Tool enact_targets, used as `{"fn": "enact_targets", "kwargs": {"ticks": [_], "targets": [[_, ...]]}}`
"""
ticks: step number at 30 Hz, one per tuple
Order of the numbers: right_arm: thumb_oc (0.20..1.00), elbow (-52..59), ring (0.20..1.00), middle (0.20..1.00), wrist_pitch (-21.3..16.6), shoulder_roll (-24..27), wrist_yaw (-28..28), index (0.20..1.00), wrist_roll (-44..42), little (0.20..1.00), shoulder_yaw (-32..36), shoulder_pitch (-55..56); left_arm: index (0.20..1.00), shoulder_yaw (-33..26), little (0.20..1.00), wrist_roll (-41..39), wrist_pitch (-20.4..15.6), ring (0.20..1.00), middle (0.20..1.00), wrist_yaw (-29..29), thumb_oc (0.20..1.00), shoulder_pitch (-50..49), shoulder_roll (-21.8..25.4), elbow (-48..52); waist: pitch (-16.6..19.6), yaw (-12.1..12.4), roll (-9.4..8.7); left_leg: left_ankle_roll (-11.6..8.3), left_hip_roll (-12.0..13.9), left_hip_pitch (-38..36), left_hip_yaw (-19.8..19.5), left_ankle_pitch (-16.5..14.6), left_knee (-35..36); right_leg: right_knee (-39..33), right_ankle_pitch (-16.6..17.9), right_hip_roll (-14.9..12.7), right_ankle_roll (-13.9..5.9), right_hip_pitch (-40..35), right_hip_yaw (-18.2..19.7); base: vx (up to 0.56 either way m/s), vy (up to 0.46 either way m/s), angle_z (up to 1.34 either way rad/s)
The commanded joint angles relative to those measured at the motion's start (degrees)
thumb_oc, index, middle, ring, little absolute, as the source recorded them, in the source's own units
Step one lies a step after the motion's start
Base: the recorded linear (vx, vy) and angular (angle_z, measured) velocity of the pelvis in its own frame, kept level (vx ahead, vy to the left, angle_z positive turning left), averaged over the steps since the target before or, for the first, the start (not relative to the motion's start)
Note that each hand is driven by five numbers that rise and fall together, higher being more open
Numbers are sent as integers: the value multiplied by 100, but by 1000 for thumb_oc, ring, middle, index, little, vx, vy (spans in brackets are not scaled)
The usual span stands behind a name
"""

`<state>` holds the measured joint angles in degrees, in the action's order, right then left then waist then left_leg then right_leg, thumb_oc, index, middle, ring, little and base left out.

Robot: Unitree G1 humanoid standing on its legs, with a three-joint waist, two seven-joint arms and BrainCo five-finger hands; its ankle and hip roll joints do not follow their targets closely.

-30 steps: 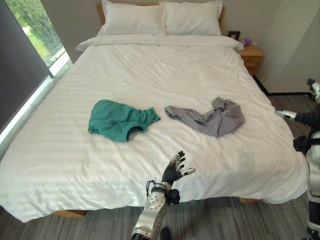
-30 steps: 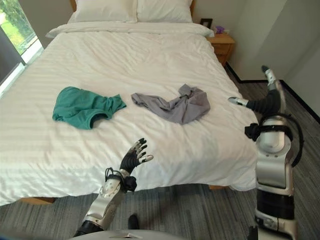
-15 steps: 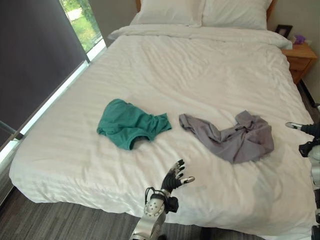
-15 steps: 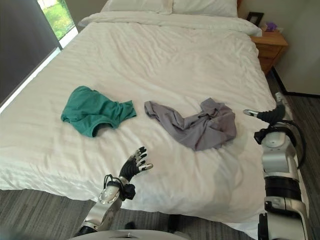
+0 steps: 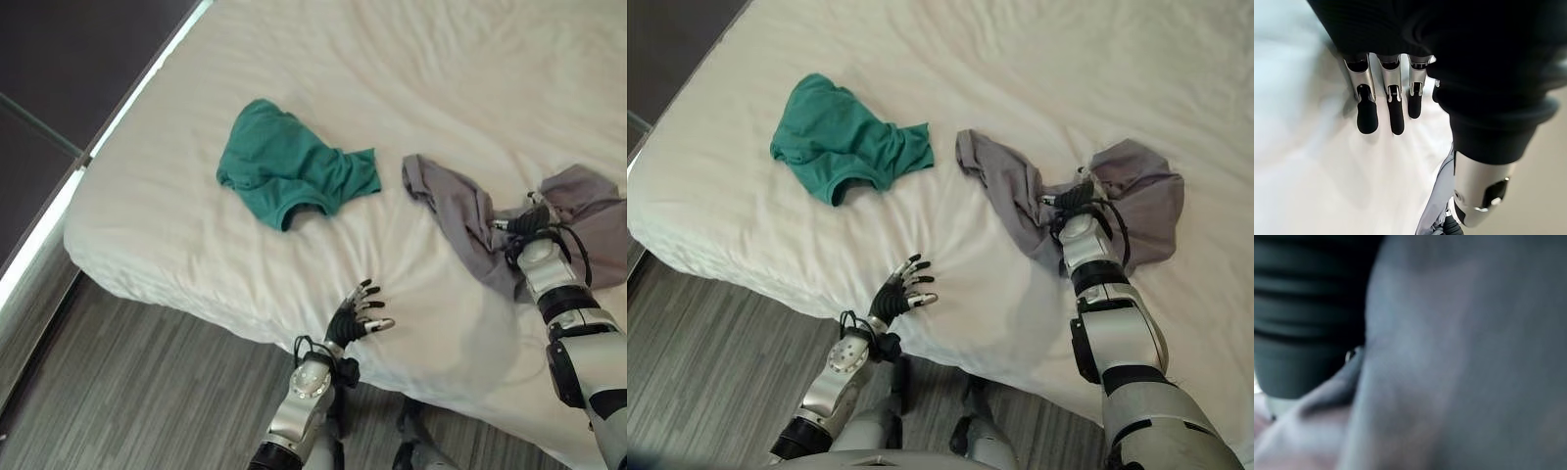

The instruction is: Pick up bed clothes into laundry basket.

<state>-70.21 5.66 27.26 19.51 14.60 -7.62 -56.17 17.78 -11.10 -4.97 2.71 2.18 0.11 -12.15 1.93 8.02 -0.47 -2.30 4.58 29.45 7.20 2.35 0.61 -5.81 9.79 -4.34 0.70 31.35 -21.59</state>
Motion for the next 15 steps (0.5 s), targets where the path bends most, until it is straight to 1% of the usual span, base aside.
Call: {"fn": "enact_targets", "kwargs": {"ticks": [1,2,3,4,8,9,10,11,12,13,14,15], "targets": [[1000,-570,1000,1000,-13,-209,-295,1000,-388,1000,-135,-140,1000,52,1000,-202,-109,1000,1000,-32,1000,169,-92,168,-136,185,59,-630,460,388,78,1140,439,81,-391,-159,-332,-549,-253,26,-9,4],[1000,-752,1000,1000,64,-395,-273,1000,-345,1000,-92,-50,1000,-52,1000,-263,-95,1000,1000,30,1000,32,-94,202,-86,236,75,-633,461,333,83,1132,439,81,-439,-124,-345,-600,-231,0,0,0],[1000,-758,1000,1000,60,-406,-267,1000,-344,1000,-92,-46,1000,-54,1000,-265,-95,1000,1000,33,1000,22,-89,204,-84,235,70,-634,463,325,87,1128,439,81,-441,-123,-345,-606,-227,42,-19,-4],[1000,-867,1000,1000,125,-555,-310,1000,-326,1000,-17,165,1000,-171,1000,-290,-74,1000,1000,84,1000,-84,-89,204,-20,256,70,-632,460,212,86,1115,439,81,-492,-71,-342,-699,-191,30,-19,-4],[1000,-727,1000,1000,157,-701,-361,1000,-326,1000,140,592,1000,-265,1000,-299,-63,1000,1000,116,1000,-299,-77,241,78,243,42,-643,474,-9,144,1086,439,81,-565,-20,-326,-934,-154,20,-11,-1],[1000,-403,1000,1000,139,-741,-400,1000,-280,1000,114,908,1000,-287,1000,-282,-83,1000,1000,80,1000,-398,-70,239,135,198,11,-649,496,-187,205,1048,439,81,-579,-4,-312,-1061,-153,43,-21,-3],[1000,-378,1000,1000,150,-741,-405,1000,-278,1000,114,936,1000,-282,1000,-281,-84,1000,1000,79,1000,-414,-70,242,132,202,11,-650,496,-207,210,1043,439,81,-582,-4,-313,-1078,-148,41,-19,-5],[1000,-120,1000,1000,177,-753,-426,1000,-224,1000,105,1155,1000,-293,1000,-271,-103,1000,1000,47,1000,-480,-73,249,157,172,-5,-650,509,-300,244,1019,439,81,-575,-11,-314,-1138,-143,38,-12,-6],[1000,301,1000,1000,211,-794,-471,1000,-164,1000,123,1465,1000,-305,1000,-244,-127,1000,1000,1,1000,-531,-62,249,190,125,-28,-649,512,-405,297,984,439,81,-565,-13,-313,-1204,-134,61,-26,-17],[1000,1007,1000,1000,307,-782,-557,1000,-37,1000,154,1973,1000,-300,1000,-231,-133,1000,1000,-19,1000,-601,-80,236,243,48,-56,-628,511,-557,367,920,439,81,-566,-20,-321,-1310,-98,64,-35,-19],[1000,1405,1000,1000,409,-764,-633,1000,43,1000,193,2330,1000,-289,1000,-216,-141,1000,1000,-29,1000,-643,-81,217,270,15,-73,-614,498,-666,401,875,439,81,-564,-28,-327,-1379,-66,39,-28,-22],[1000,1417,1000,1000,416,-762,-637,1000,44,1000,196,2342,1000,-283,1000,-216,-142,1000,1000,-29,1000,-650,-80,219,268,21,-75,-614,498,-675,405,873,439,81,-565,-29,-328,-1386,-63,29,-26,-19]]}}
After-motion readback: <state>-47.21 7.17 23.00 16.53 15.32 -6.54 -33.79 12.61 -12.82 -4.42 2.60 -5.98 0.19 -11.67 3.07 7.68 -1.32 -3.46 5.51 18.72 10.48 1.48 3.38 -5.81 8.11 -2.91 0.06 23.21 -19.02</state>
